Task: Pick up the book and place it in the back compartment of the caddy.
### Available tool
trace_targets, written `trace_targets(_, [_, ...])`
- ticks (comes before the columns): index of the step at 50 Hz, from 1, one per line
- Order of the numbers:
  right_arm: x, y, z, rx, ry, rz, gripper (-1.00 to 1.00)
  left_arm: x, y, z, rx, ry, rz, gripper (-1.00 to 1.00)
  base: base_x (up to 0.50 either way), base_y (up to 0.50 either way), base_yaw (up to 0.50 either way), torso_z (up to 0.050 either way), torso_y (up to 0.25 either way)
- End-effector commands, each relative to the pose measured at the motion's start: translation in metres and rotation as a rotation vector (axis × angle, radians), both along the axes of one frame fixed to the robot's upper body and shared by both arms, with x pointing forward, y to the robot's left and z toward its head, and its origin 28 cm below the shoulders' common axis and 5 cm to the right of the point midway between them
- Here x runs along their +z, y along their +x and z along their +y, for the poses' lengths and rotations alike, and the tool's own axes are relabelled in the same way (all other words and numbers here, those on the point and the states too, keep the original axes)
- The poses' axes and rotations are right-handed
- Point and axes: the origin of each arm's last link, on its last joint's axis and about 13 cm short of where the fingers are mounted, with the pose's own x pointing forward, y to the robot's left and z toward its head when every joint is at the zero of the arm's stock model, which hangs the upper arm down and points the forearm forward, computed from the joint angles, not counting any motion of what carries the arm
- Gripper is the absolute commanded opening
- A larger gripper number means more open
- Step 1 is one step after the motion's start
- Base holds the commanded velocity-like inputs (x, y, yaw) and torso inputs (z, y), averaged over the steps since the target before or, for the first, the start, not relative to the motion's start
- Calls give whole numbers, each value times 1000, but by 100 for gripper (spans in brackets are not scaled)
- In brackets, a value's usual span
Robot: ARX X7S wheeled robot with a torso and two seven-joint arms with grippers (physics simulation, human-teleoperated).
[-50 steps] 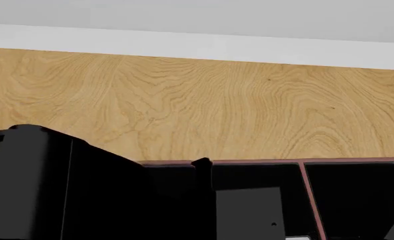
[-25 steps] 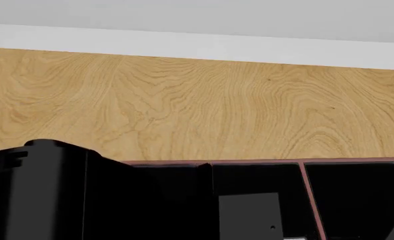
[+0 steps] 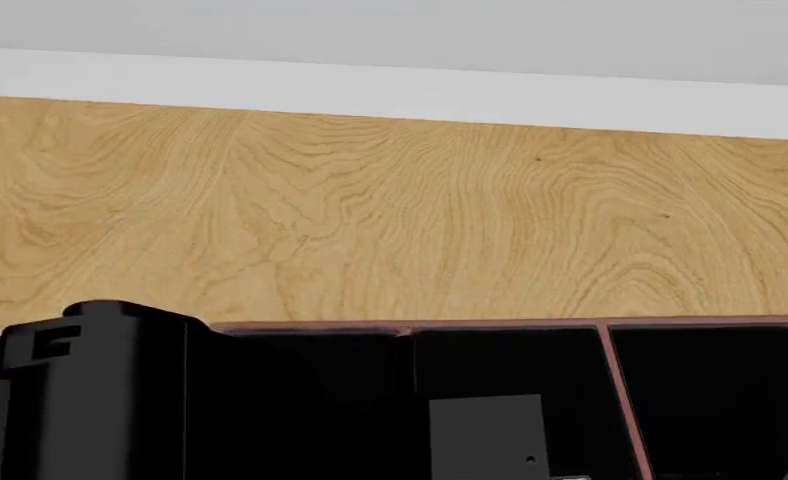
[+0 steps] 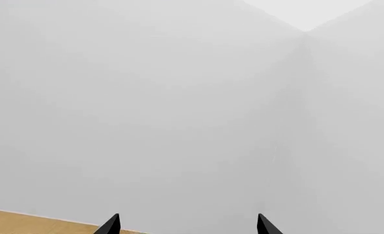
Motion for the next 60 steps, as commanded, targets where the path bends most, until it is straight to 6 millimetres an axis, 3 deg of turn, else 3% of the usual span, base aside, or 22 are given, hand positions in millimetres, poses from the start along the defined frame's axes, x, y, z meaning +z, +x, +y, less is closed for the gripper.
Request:
trace_targets(1, [-2, 0, -2, 0, 0, 5, 100, 1, 6, 0, 28, -17, -49, -100, 0, 0, 0, 0, 0])
trace_targets(21, [-1, 0, -1, 1, -4, 16, 100, -6, 19, -5, 49, -40, -48, -100, 0, 0, 0, 0, 2])
trace_targets(60, [1, 1, 0, 7, -3, 25, 100, -37, 19, -14, 29, -38, -18, -100, 0, 0, 0, 0, 1])
